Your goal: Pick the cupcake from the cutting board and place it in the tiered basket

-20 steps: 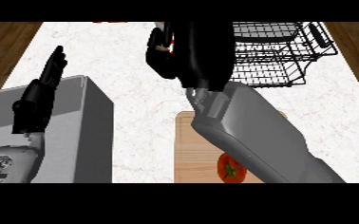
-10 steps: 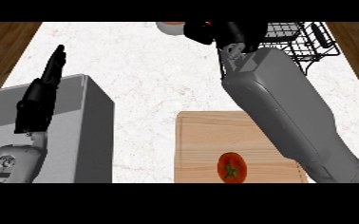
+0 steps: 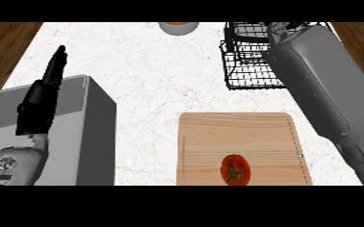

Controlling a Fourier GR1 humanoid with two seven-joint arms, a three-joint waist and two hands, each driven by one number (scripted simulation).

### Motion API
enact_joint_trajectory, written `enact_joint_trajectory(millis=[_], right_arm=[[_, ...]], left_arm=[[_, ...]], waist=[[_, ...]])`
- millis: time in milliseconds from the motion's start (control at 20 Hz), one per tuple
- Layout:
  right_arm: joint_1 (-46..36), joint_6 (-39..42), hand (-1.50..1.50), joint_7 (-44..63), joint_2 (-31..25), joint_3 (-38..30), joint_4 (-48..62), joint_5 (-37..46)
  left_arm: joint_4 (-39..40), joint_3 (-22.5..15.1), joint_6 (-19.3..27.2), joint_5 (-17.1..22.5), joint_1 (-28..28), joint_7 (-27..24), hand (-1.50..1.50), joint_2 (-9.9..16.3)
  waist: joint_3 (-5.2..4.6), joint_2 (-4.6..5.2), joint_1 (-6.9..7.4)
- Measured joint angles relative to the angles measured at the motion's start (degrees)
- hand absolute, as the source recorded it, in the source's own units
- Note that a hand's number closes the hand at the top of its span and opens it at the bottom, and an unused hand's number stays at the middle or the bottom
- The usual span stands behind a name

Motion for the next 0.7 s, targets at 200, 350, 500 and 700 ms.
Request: enact_joint_trajectory(millis=[200,350,500,700], right_arm=[[0.67,0.03,1.5,-5.35,-2.3,-1.67,2.53,-1.07],[1.59,-0.06,1.5,-8.72,-2.59,-2.81,4.1,-2.38],[1.86,-0.61,1.5,-12.68,-2.88,-4.9,7.04,-4.37],[2.62,-0.33,1.5,-16.31,-2.78,-7.35,9.66,-6.96]], left_arm=[[0.18,0.58,-1.06,0.58,0.03,-0.52,0.0,0.15],[0.51,0.47,-0.91,0.21,-0.29,0.05,0.0,0.1],[0.61,0.72,-1.49,0.56,-0.51,-0.18,0.0,0.12],[0.78,0.82,-1.91,0.52,-0.49,-0.54,0.0,0.09]], waist=[[0.0,-0.01,-0.05],[0.11,-0.06,-0.06],[0.08,0.02,0.13],[0.09,-0.01,0.12]])
